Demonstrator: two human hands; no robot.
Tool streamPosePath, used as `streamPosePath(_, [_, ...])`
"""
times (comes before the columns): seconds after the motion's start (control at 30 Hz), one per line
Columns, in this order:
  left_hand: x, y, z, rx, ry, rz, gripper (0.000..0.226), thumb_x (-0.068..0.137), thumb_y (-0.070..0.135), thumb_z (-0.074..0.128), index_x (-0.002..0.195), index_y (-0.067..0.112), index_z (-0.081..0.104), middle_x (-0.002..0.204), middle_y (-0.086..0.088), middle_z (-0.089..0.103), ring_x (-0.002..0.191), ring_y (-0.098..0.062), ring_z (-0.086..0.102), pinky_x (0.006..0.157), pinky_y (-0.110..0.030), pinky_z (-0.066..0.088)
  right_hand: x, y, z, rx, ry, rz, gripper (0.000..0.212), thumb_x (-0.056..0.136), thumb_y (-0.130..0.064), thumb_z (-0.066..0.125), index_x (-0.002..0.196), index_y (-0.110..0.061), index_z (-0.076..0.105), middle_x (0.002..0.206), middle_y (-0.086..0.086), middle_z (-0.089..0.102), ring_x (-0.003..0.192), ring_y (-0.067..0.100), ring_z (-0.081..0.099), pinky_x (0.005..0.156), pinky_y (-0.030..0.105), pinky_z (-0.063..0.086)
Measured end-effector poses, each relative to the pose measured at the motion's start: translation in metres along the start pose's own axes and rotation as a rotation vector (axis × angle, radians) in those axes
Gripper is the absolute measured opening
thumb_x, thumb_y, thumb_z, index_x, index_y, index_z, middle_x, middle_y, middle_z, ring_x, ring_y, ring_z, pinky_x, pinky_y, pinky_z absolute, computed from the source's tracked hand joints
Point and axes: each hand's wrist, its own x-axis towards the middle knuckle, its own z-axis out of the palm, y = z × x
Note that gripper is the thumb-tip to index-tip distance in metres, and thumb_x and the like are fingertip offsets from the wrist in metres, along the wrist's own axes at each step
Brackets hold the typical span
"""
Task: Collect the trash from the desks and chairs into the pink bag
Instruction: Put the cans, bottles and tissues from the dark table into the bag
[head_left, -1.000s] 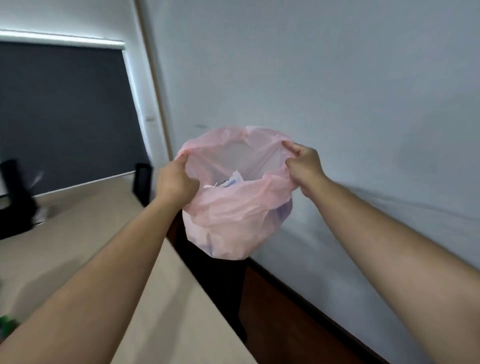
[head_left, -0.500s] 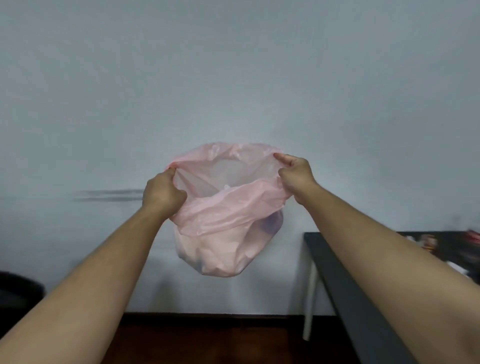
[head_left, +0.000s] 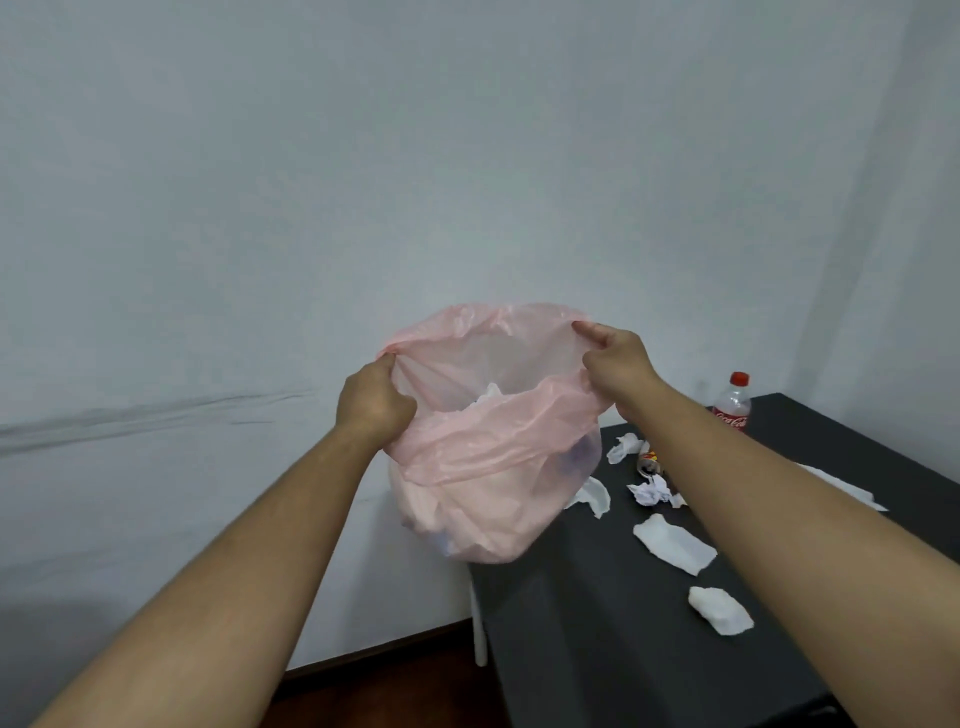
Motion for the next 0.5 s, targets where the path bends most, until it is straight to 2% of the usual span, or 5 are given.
streamPosePath(0.13, [0.029,0.013,0.05,-0.007,-0.073,-0.009,0.06,0.081,0.002,0.051,0.139,0.014,0.045,0.118,-0.014,0.063,0.108,-0.034,0.057,0.086,-0.032,0.046,0.04,0.037,-0.011,-0.029,-0.004,0.035,0.067,0.081,0.012,0.031,0.136,-0.02,0.052,0.14,-0.004,0.051,0.121,0.02,0.054,0.097,0.029,0.048])
streamPosePath(0.2, [0.044,0.014,0.07,-0.011,-0.105,-0.003,0.06,0.08,0.001,0.05,0.139,0.014,0.045,0.118,-0.014,0.063,0.108,-0.034,0.057,0.086,-0.032,0.046,0.059,0.054,-0.008,-0.033,-0.005,0.063,0.068,0.081,0.011,0.03,0.138,-0.021,0.049,0.141,-0.004,0.049,0.121,0.021,0.054,0.094,0.03,0.048])
streamPosePath(0.33, [0.08,0.004,0.108,-0.021,-0.191,0.001,0.061,0.081,0.002,0.05,0.141,0.015,0.043,0.12,-0.013,0.061,0.109,-0.032,0.055,0.086,-0.032,0.045,0.094,0.086,0.011,-0.078,-0.005,0.114,0.068,0.081,0.012,0.031,0.14,-0.019,0.046,0.145,-0.002,0.045,0.13,0.019,0.046,0.107,0.028,0.04])
streamPosePath(0.5, [0.127,-0.02,0.153,-0.033,-0.303,0.021,0.062,0.084,0.004,0.053,0.144,0.015,0.039,0.128,-0.014,0.058,0.114,-0.033,0.053,0.091,-0.03,0.043,0.132,0.118,0.04,-0.156,0.027,0.181,0.065,0.085,0.013,0.033,0.142,-0.017,0.043,0.149,-0.002,0.041,0.136,0.02,0.04,0.102,0.021,0.034])
